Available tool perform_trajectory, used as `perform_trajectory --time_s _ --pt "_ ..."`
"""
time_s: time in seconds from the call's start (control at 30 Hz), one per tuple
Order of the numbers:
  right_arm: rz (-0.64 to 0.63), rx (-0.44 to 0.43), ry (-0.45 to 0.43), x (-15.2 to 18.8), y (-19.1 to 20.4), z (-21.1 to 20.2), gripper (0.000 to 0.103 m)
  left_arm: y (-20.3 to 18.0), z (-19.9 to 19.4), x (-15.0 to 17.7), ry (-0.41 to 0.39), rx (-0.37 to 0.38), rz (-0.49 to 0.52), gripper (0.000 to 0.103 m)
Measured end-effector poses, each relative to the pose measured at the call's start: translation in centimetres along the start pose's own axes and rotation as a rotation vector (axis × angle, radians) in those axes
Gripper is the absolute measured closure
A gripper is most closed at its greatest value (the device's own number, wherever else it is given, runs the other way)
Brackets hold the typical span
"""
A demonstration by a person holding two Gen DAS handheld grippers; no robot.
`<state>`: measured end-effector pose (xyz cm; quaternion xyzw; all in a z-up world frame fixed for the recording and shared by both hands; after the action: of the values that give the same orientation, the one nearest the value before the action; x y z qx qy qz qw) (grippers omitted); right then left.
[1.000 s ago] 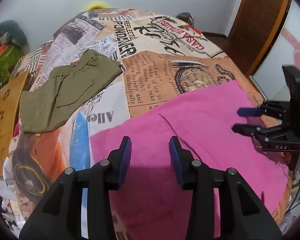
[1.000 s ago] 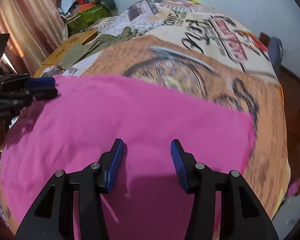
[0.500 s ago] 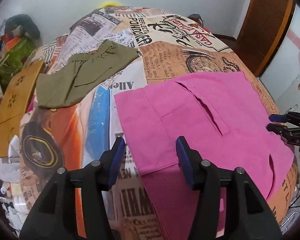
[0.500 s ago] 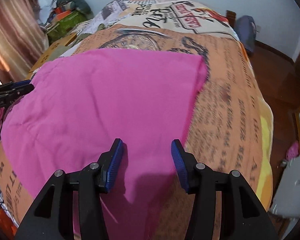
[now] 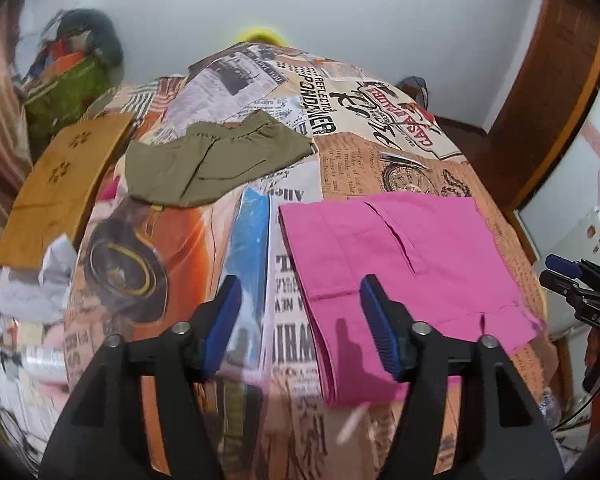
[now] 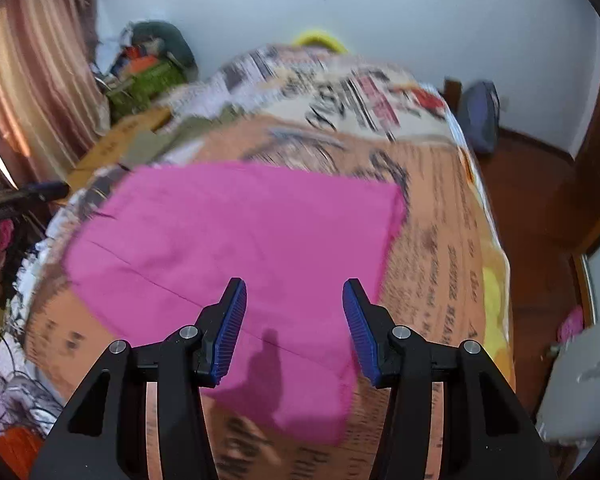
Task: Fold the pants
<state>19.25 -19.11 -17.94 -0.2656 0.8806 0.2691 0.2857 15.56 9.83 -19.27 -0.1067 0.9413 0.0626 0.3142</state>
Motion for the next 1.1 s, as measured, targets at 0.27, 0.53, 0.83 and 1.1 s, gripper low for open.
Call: perform_trajectory --time_s 0.27,0.53,0.83,1.1 --pt "-0.027 -0.056 -0.008 0.5 2.9 2.6 0.057 -0.3 -0.7 4.0 0.085 0.081 -0.056 0.038" --pt "0.000 -0.075 0.065 2.2 2.8 5.0 0.057 -1.8 -0.7 6.8 0.168 0.165 -0.067 0.038" --pt "0.007 -0.104 0.049 3.2 2.7 4.6 0.057 -2.8 0.6 7.5 0.232 0.272 -0.156 0.038" --pt "0.005 -0.123 0.042 3.4 2.8 4.8 0.057 -2.4 2.7 6.9 0.289 0.366 -0.300 0.034"
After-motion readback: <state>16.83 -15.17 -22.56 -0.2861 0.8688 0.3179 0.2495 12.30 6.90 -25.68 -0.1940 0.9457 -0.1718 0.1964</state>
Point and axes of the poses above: each gripper's, at about its wrist camera, not at the fingertips, and z roughly the way its jaws point, y to its left, x to its underside, the point moved 1 cm from there along z, roughly the way its jaws point, and after that the axes turned 12 degrees about -x, right-handed, at the moved point
